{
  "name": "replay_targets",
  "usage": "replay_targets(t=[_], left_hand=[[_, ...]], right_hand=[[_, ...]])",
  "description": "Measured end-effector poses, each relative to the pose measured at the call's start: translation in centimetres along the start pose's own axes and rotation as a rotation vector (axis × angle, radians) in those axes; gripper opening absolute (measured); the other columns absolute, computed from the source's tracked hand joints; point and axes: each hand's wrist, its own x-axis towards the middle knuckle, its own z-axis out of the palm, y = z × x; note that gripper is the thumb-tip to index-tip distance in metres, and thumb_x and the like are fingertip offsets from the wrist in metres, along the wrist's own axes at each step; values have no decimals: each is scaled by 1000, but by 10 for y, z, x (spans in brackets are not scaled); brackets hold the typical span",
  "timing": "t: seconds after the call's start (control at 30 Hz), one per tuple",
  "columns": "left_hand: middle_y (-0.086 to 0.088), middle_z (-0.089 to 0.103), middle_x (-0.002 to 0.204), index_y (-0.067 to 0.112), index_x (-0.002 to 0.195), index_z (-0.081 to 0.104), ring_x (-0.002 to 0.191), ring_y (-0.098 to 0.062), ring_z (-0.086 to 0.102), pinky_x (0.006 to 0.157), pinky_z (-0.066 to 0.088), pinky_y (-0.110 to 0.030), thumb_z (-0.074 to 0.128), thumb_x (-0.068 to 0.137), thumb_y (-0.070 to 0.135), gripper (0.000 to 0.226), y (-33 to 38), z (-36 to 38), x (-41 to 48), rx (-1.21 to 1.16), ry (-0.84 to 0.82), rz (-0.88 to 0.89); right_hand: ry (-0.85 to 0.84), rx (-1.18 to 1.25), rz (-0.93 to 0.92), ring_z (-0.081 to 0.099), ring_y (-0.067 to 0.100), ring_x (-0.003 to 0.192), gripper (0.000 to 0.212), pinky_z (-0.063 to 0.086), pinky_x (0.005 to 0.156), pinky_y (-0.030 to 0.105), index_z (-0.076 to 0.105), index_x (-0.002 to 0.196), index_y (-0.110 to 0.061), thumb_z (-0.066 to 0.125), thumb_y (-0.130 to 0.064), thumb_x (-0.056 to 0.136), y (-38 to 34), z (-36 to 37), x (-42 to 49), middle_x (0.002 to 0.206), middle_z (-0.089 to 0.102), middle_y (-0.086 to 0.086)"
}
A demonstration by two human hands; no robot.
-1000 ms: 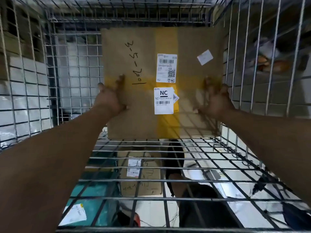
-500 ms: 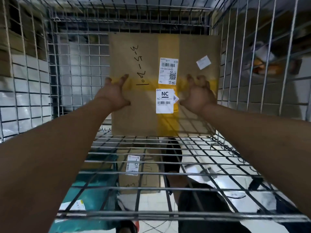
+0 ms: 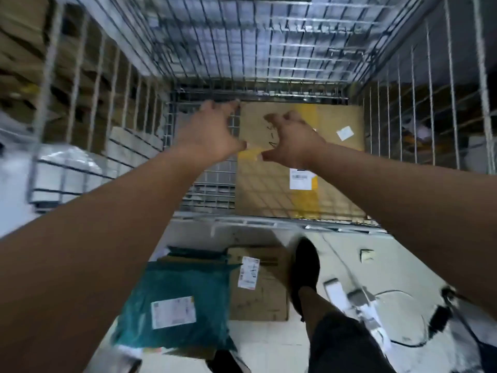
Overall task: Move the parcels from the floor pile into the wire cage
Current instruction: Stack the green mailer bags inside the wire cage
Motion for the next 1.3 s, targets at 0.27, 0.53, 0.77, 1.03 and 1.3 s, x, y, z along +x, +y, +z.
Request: replay_targets(t=[0.27, 0.53, 0.77, 1.03, 1.3], left_hand=[[-8, 44, 148, 41, 155, 37, 120, -31, 58, 99, 53, -47, 79, 72, 61, 95, -46, -75, -158, -164, 57, 21], [-4, 36, 149, 44, 155, 35, 133, -24, 46, 96, 37, -24, 80, 82, 38, 85, -112, -15, -300, -261, 129, 81], [-10, 39, 148, 34, 156, 38, 134, -33, 45, 110, 42, -42, 80, 80, 43, 87, -179, 87, -363, -251, 17, -127], [-14, 7, 166, 51, 159, 8, 148, -46, 23, 116, 27, -62, 79, 72, 68, 114, -251, 196, -400, -63, -159, -365], [-19, -6, 168, 55, 157, -2, 152, -48, 11, 118, 15, -68, 83, 66, 71, 126, -332, 265, -383, -155, -175, -565]], right_hand=[[209, 296, -26, 60, 20, 113, 87, 53, 96, 33, 47, 149, -20, 89, -29, 73, -135, -13, -118, 135, 58, 5], [355, 363, -75, 63, 20, 105, 54, 53, 95, 36, 64, 131, -23, 76, -17, 79, -200, 99, -224, 127, 56, 3], [91, 264, 12, 51, 34, 123, 72, 48, 104, 40, 50, 146, -20, 78, -21, 80, -182, 236, -249, 136, 42, 16], [-224, 136, 117, 20, 43, 147, 115, 29, 120, 47, 9, 161, -34, 84, -47, 75, -142, 354, -252, 157, 24, 21], [-255, 212, 269, 37, 45, 138, 135, 40, 108, 41, -19, 158, -40, 86, -53, 74, -100, 435, -217, 160, 16, 24]])
